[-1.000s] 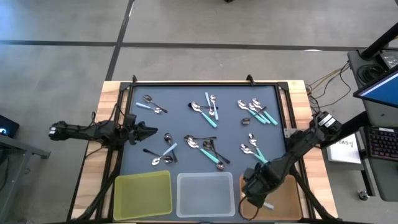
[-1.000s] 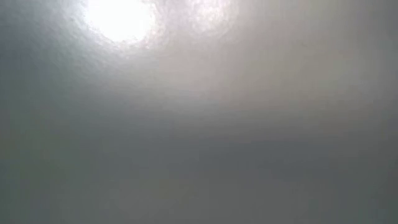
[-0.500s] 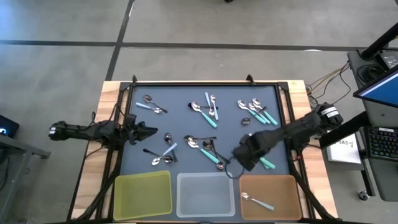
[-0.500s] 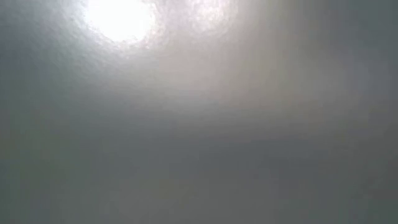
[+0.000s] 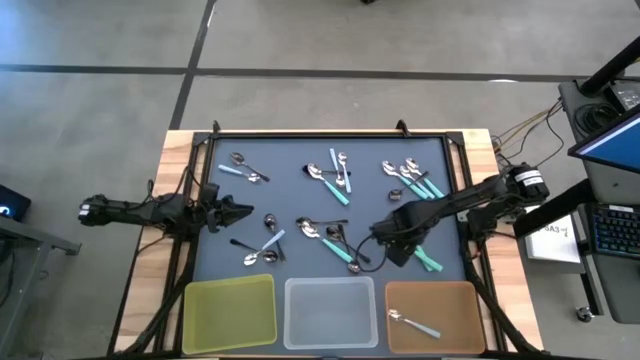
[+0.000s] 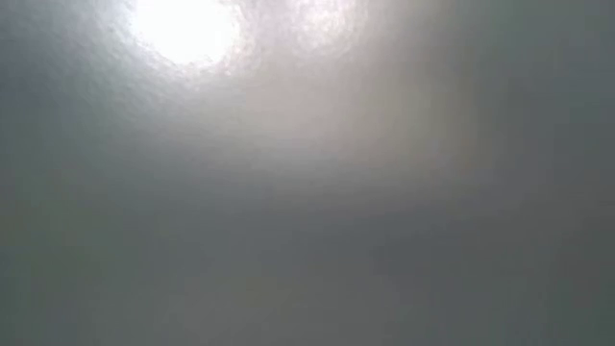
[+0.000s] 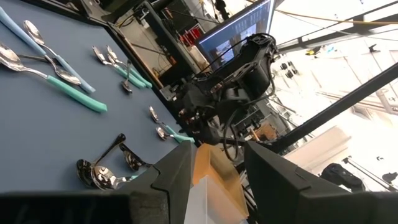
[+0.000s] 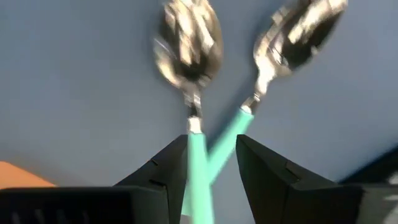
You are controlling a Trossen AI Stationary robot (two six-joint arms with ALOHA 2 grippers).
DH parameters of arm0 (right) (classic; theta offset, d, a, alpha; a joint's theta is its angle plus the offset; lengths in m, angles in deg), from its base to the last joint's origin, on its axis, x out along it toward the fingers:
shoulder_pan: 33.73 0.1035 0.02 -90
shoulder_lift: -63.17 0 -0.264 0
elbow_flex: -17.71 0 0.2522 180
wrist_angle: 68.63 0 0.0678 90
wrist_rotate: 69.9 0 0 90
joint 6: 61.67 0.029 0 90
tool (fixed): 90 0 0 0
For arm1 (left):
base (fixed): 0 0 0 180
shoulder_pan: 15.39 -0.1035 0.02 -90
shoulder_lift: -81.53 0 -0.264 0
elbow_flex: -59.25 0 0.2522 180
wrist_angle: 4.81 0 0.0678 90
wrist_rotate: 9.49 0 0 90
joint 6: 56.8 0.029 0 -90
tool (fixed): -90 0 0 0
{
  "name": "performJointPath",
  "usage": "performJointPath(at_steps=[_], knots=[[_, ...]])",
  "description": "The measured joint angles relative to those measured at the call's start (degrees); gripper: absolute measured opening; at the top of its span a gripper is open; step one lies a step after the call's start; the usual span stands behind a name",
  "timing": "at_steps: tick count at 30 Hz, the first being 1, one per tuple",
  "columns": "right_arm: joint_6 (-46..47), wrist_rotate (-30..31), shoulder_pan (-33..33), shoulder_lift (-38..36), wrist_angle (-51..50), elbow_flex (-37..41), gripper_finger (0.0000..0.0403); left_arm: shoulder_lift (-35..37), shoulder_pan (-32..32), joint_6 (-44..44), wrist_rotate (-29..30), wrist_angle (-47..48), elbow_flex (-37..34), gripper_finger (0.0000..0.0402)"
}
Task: Sort silverware by color (type)
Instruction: Put the green spoon into the transparent bin
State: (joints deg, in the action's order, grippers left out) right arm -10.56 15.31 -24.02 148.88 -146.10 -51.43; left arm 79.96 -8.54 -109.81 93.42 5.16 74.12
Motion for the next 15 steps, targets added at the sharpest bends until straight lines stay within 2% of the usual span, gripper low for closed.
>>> performJointPath(at_steps=[7, 15], knots=[[1.3, -1.9, 0.0, 0.0, 3.6, 3.5, 0.015, 0.0, 0.0, 0.0, 0.0, 0.0, 0.0, 0.0132], [2.9, -3.2, 0.0, 0.0, 10.6, 7.5, 0.013, 0.0, 0.0, 0.0, 0.0, 0.0, 0.0, 0.0132]])
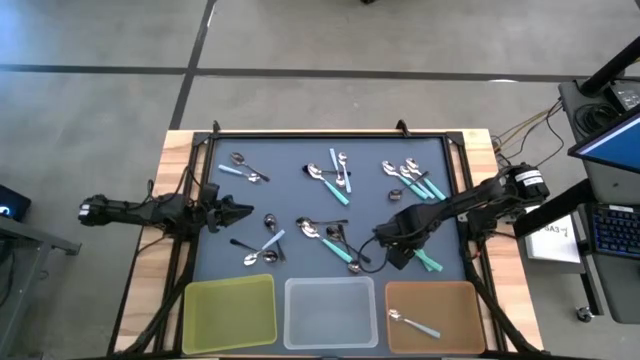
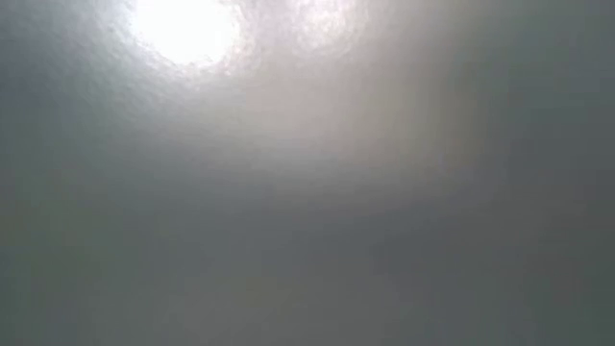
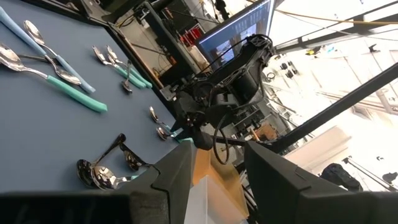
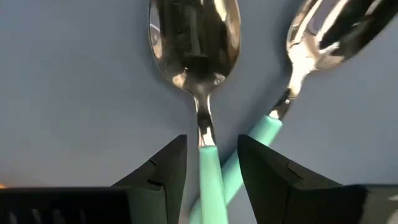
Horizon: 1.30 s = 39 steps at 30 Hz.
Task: Sort silverware by color (type)
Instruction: Put the green spoon into the transparent bin
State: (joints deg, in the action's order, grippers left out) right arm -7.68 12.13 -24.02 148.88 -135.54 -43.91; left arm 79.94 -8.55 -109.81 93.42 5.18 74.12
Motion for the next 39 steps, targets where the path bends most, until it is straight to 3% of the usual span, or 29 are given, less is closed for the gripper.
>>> performJointPath(at_steps=[9, 17, 21, 27, 33, 39], knots=[[0.4, -0.1, 0.0, -0.1, 1.9, 2.8, 0.0119, 0.0, 0.0, 0.0, 0.0, 0.0, 0.0, 0.0132], [0.0, -0.1, 0.0, 0.0, 2.6, 2.2, 0.003, 0.0, 0.0, 0.0, 0.0, 0.0, 0.0, 0.0132], [0.2, 0.2, 0.0, -0.2, 2.2, 1.1, 0.0028, 0.0, 0.0, 0.0, 0.0, 0.0, 0.0, 0.0132], [-1.3, 1.0, 0.0, -1.6, 1.9, -5.1, 0.0028, 0.0, 0.0, 0.0, 0.0, 0.0, 0.0, 0.0132], [-8.3, 7.1, 0.2, -2.6, 2.5, -16.2, 0.0028, 0.0, 0.0, 0.0, 0.0, 0.0, 0.0, 0.0132], [-16.0, 8.2, 1.8, -0.2, 12.0, -25.6, 0.0028, 0.0, 0.0, 0.0, 0.0, 0.0, 0.0, 0.0132]])
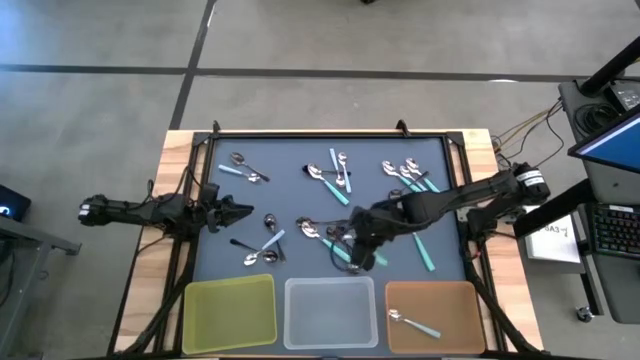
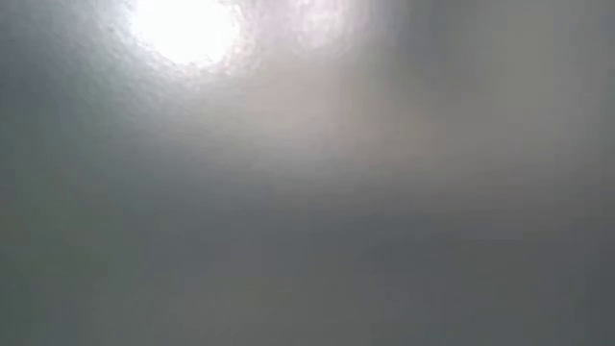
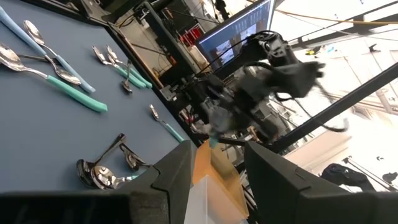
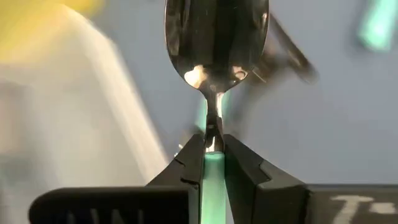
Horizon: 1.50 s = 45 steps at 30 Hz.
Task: Sort silverware by color (type)
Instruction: Put the green spoon into the transparent bin
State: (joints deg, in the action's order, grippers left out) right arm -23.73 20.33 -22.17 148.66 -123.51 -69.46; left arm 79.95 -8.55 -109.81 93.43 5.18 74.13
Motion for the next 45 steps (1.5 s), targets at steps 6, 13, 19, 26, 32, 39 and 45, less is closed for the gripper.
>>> performJointPath(at_steps=[6, 13, 19, 26, 32, 39, 45], knots=[[-5.9, -4.4, 3.4, 6.6, 10.5, -5.3, 0.0028, 0.0, 0.0, 0.0, 0.0, 0.0, 0.0, 0.0132], [-10.6, -12.8, 5.8, 15.5, 11.9, -9.4, 0.003, 0.0, 0.0, 0.0, 0.0, 0.0, 0.0, 0.0132], [-11.6, -15.7, 7.2, 21.2, 11.7, -12.4, 0.0039, 0.0, 0.0, 0.0, 0.0, 0.0, 0.0, 0.0132], [-11.6, -15.2, 7.3, 20.5, 11.2, -13.6, 0.0112, 0.0, 0.0, 0.0, 0.0, 0.0, 0.0, 0.0132], [-9.9, -12.3, 5.3, 18.4, 10.4, -13.6, 0.0148, 0.0, 0.0, 0.0, 0.0, 0.0, 0.0, 0.0132], [-7.8, 1.2, 0.5, 18.3, -3.0, -13.6, 0.0134, 0.0, 0.0, 0.0, 0.0, 0.0, 0.0, 0.0132], [-4.0, 6.0, -4.1, 18.3, -15.7, -13.2, 0.0128, 0.0, 0.0, 0.0, 0.0, 0.0, 0.0, 0.0132]])
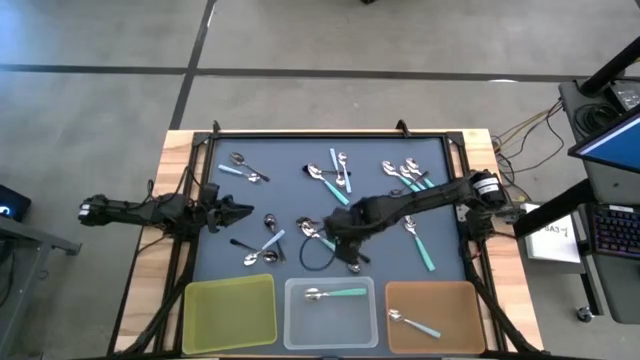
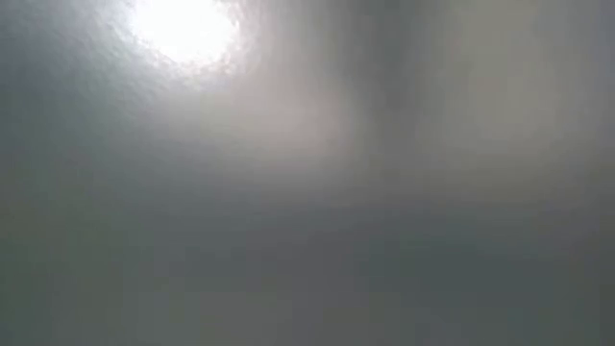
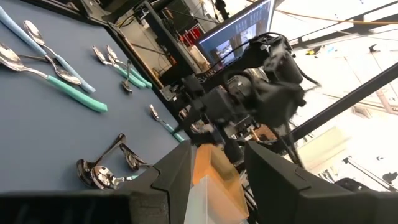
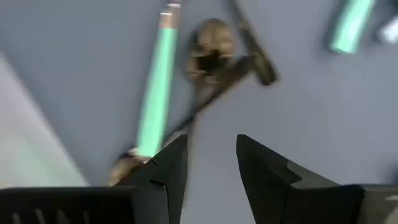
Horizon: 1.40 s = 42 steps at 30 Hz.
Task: Sort silverware by color (type)
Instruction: Put the green spoon into the transparent bin
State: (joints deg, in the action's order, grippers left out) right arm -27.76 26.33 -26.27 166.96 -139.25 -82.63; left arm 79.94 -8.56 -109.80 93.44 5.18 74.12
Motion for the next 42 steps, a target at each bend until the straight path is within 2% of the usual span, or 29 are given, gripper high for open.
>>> performJointPath(at_steps=[6, 11, 14, 22, 26, 34, 38, 42], knots=[[0.9, -0.9, -2.2, -0.1, -6.6, 4.2, 0.0134, 0.0, 0.0, 0.0, 0.0, 0.0, 0.0, 0.0132], [4.2, -5.2, -1.7, -1.8, -10.3, 12.8, 0.0134, 0.0, 0.0, 0.0, 0.0, 0.0, 0.0, 0.0132], [9.1, -8.4, -0.6, -4.9, -9.6, 18.6, 0.0134, 0.0, 0.0, 0.0, 0.0, 0.0, 0.0, 0.0132], [29.0, -8.3, 2.3, -18.3, -5.5, 30.7, 0.0125, 0.0, 0.0, 0.0, 0.0, 0.0, 0.0, 0.0132], [35.4, -8.2, 2.4, -23.1, -4.3, 36.4, 0.0125, 0.0, 0.0, 0.0, 0.0, 0.0, 0.0, 0.0132], [38.1, -9.8, 2.4, -26.1, -2.6, 43.8, 0.0135, 0.0, 0.0, 0.0, 0.0, 0.0, 0.0, 0.0132], [36.9, -12.7, 2.4, -26.1, 4.9, 45.3, 0.0144, 0.0, 0.0, 0.0, 0.0, 0.0, 0.0, 0.0132], [36.7, -12.4, 1.9, -25.7, 10.2, 47.4, 0.0146, 0.0, 0.0, 0.0, 0.0, 0.0, 0.0, 0.0132]])
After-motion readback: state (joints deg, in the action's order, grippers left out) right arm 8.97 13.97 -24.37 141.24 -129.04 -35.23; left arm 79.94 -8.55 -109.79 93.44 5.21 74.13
